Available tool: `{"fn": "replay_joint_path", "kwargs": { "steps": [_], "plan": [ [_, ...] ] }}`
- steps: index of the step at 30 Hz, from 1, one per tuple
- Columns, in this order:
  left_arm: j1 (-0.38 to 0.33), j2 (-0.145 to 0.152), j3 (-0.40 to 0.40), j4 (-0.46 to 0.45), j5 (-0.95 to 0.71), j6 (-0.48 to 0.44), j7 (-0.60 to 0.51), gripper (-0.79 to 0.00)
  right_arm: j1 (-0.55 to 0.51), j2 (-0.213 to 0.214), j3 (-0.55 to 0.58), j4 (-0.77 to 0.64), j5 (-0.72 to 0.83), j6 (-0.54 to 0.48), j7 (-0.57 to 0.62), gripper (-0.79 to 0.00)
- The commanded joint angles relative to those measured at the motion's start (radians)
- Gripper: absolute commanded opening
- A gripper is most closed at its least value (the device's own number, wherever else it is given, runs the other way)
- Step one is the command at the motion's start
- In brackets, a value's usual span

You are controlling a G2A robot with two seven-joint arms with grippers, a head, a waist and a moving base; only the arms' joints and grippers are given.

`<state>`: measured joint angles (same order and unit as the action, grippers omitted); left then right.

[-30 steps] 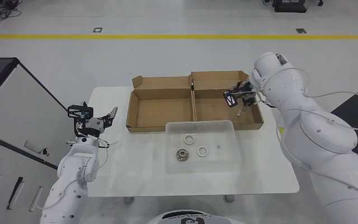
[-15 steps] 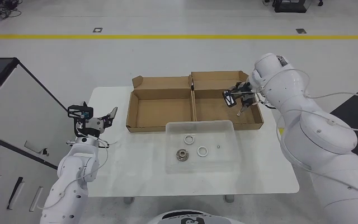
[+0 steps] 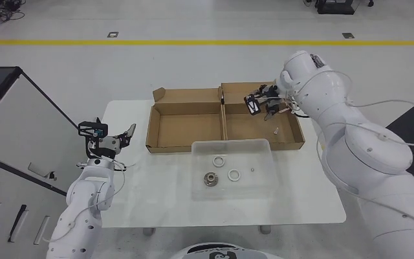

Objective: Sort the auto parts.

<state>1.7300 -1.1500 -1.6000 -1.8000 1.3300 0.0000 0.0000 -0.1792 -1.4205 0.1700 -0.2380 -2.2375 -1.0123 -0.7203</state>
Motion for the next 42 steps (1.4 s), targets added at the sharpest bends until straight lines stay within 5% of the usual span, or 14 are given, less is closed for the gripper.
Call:
{"fn": "replay_joint_path", "kwargs": {
  "steps": [1,17,28,42],
  "plan": [
    [0.000,0.000,0.000,0.000,0.000,0.000,0.000,0.000,0.001,-0.011,0.000,-0.002,0.033,0.000,0.014,0.000],
    [0.000,0.000,0.000,0.000,0.000,0.000,0.000,0.000,-0.018,-0.064,0.000,-0.070,0.378,0.000,0.197,0.000],
    [0.000,0.000,0.000,0.000,0.000,0.000,0.000,0.000,-0.021,-0.064,0.001,-0.073,0.381,0.007,0.198,0.000],
    [0.000,0.000,0.000,0.000,0.000,0.000,0.000,0.000,-0.017,0.019,0.038,-0.212,0.395,0.040,0.013,0.000]
  ]
}}
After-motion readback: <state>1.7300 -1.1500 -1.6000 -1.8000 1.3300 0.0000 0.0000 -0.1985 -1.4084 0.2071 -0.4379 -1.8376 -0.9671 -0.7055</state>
